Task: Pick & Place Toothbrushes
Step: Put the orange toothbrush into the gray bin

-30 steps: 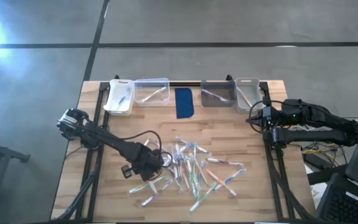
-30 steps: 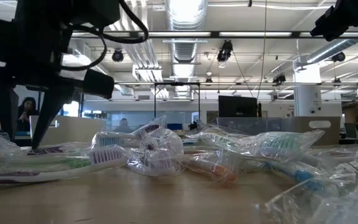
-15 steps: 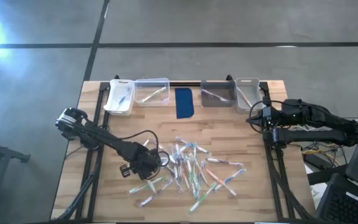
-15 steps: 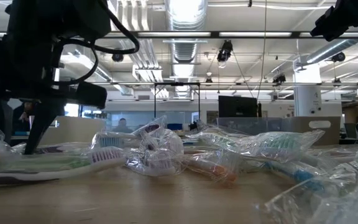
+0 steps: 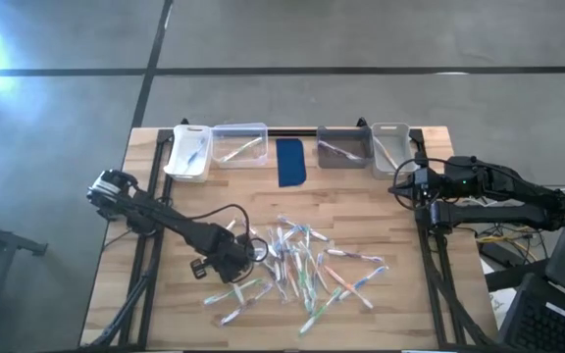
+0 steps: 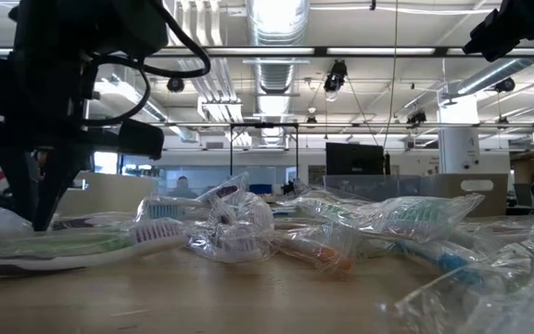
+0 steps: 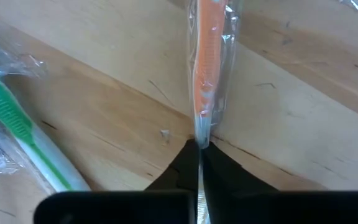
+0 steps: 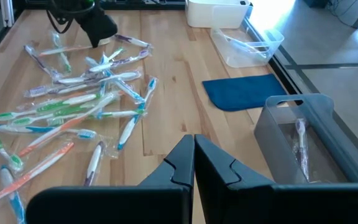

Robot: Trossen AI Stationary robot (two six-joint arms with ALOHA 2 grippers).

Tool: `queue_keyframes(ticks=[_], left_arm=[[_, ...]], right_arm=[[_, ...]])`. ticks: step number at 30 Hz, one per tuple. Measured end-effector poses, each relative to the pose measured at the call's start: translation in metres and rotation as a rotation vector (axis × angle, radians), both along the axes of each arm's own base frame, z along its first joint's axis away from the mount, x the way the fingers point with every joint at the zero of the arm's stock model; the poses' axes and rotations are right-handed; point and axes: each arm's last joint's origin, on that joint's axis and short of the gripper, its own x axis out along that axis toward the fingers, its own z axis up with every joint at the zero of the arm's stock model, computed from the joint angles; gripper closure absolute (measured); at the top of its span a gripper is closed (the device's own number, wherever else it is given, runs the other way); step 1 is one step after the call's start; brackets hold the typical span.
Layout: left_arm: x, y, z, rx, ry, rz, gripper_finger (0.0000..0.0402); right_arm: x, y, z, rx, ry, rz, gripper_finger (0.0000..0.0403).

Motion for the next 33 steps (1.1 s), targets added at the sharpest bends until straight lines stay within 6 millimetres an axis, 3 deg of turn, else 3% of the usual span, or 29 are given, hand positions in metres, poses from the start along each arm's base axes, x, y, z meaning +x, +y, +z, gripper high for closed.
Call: queue_keyframes(ticks=[5, 15, 20, 25, 30, 33], left_arm=[[0.004, -0.002, 0.017, -0.003, -0.016, 0.025, 0.0399], [-0.002, 0.005, 0.086, 0.021, -0.183, 0.125, 0.0401], [-0.001, 0.018, 0.123, 0.074, -0.374, 0.203, 0.0401], [0.015, 0.035, 0.153, 0.137, -0.588, 0.25, 0.0401], [0.037, 0.048, 0.17, 0.274, -0.746, 0.024, 0.0401], [0.056, 0.057, 0.173, 0.37, -0.838, -0.016, 0.0401]], right_arm=[[0.0, 0.0, 0.0, 0.0, 0.0, 0.0, 0.0394], [0.0, 0.0, 0.0, 0.0, 0.0, 0.0, 0.0394], [0.0, 0.0, 0.0, 0.0, 0.0, 0.0, 0.0394], [0.0, 0.0, 0.0, 0.0, 0.0, 0.0, 0.0394], [0.0, 0.0, 0.0, -0.001, 0.0, 0.001, 0.0394], [0.0, 0.0, 0.001, -0.015, -0.004, 0.007, 0.0394]])
